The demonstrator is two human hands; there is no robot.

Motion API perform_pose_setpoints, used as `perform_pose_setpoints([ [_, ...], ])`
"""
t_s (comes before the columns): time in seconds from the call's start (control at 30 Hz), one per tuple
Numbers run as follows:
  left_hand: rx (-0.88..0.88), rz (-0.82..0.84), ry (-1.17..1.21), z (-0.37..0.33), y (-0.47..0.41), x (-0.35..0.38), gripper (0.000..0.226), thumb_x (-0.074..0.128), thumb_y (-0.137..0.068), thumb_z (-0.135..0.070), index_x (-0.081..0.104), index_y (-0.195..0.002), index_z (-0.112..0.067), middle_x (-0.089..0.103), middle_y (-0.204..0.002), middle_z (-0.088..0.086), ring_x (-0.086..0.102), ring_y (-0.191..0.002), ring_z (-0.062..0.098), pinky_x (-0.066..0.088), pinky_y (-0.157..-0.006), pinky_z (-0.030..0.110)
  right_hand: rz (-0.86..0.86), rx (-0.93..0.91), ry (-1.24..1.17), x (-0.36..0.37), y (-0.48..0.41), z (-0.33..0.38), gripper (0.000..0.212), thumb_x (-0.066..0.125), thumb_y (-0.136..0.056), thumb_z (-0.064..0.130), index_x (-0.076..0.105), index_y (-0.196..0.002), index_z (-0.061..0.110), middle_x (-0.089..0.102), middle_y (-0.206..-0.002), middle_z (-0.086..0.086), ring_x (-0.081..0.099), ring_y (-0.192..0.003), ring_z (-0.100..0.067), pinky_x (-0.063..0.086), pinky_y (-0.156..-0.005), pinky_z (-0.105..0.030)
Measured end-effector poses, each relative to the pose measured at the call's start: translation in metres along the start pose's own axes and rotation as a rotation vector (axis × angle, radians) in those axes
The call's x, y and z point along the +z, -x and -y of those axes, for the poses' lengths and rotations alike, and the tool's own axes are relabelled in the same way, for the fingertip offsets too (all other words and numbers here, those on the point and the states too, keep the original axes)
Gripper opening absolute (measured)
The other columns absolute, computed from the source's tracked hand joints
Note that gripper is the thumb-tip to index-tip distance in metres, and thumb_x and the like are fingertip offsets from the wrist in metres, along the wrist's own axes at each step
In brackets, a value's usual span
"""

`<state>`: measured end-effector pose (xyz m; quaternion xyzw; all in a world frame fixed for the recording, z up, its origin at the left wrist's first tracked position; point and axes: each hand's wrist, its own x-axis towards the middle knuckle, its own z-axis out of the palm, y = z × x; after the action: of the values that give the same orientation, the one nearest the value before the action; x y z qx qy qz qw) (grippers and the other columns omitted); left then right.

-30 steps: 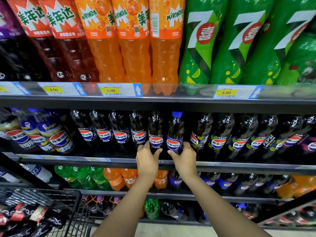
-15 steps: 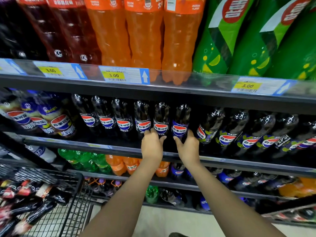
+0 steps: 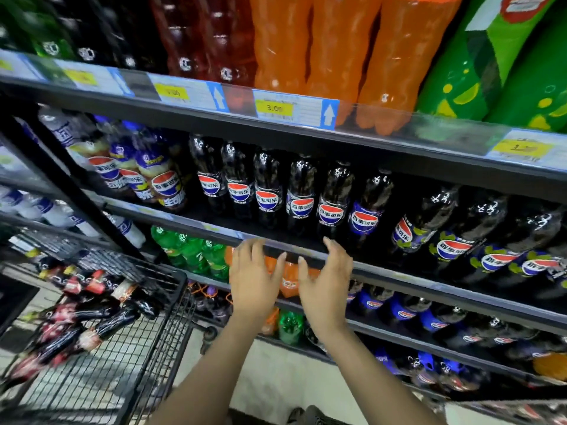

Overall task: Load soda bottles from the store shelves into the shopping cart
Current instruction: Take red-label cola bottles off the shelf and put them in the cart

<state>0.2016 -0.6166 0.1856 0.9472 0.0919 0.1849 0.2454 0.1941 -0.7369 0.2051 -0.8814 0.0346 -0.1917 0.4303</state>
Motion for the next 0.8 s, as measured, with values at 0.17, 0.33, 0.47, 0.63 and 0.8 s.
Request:
perform_pose_setpoints([
  [0.17, -0.277, 0.063, -0.222, 0.101, 0.033, -0.049, 0.073, 0.042, -0.081, -0.060, 0.061, -0.116, 0.002, 0.063, -0.111, 0.021, 0.058, -0.106, 0.039, 0.047, -0.093, 0.046, 0.303, -0.261, 0.145, 0.065, 0.041, 0.030, 0.057, 0.064, -0.082, 0.031, 0.047, -0.129, 0.004, 0.053, -0.128, -0.014, 0.046, -0.119, -0.032, 0.040, -0.104, -0.043],
  [0.33, -0.567, 0.093, -0.315, 0.186, 0.063, -0.103, 0.077, 0.048, -0.084, -0.063, 0.055, -0.123, 0.003, 0.059, -0.112, 0.025, 0.052, -0.108, 0.041, 0.043, -0.094, 0.047, 0.548, -0.444, 0.249, 0.135, 0.078, 0.066, 0.059, 0.071, -0.078, 0.033, 0.053, -0.123, 0.000, 0.058, -0.121, -0.017, 0.053, -0.113, -0.037, 0.045, -0.098, -0.046],
  [0.47, -0.730, 0.178, -0.393, 0.251, 0.076, -0.138, 0.084, 0.040, -0.089, -0.068, 0.035, -0.144, -0.005, 0.041, -0.142, 0.021, 0.034, -0.134, 0.037, 0.028, -0.111, 0.046, 0.683, -0.475, 0.313, 0.195, 0.110, 0.100, 0.060, 0.068, -0.081, 0.037, 0.052, -0.126, 0.001, 0.056, -0.123, -0.015, 0.050, -0.116, -0.035, 0.041, -0.100, -0.044],
  [0.63, -0.828, 0.328, -0.386, 0.348, 0.077, -0.161, 0.089, 0.035, -0.087, -0.073, 0.022, -0.149, -0.010, 0.029, -0.153, 0.018, 0.024, -0.142, 0.035, 0.021, -0.117, 0.045, 0.860, -0.458, 0.434, 0.275, 0.152, 0.131, 0.060, 0.058, -0.088, 0.040, 0.044, -0.133, 0.004, 0.047, -0.134, -0.013, 0.041, -0.125, -0.031, 0.036, -0.105, -0.039],
  [0.8, -0.908, 0.487, -0.335, 0.449, 0.073, -0.166, 0.091, 0.039, -0.086, -0.072, 0.017, -0.151, -0.012, 0.025, -0.155, 0.018, 0.023, -0.143, 0.034, 0.020, -0.118, 0.045, 0.984, -0.442, 0.557, 0.354, 0.189, 0.148, 0.052, 0.065, -0.082, 0.031, 0.051, -0.123, 0.003, 0.052, -0.123, -0.014, 0.047, -0.114, -0.033, 0.042, -0.096, -0.040],
])
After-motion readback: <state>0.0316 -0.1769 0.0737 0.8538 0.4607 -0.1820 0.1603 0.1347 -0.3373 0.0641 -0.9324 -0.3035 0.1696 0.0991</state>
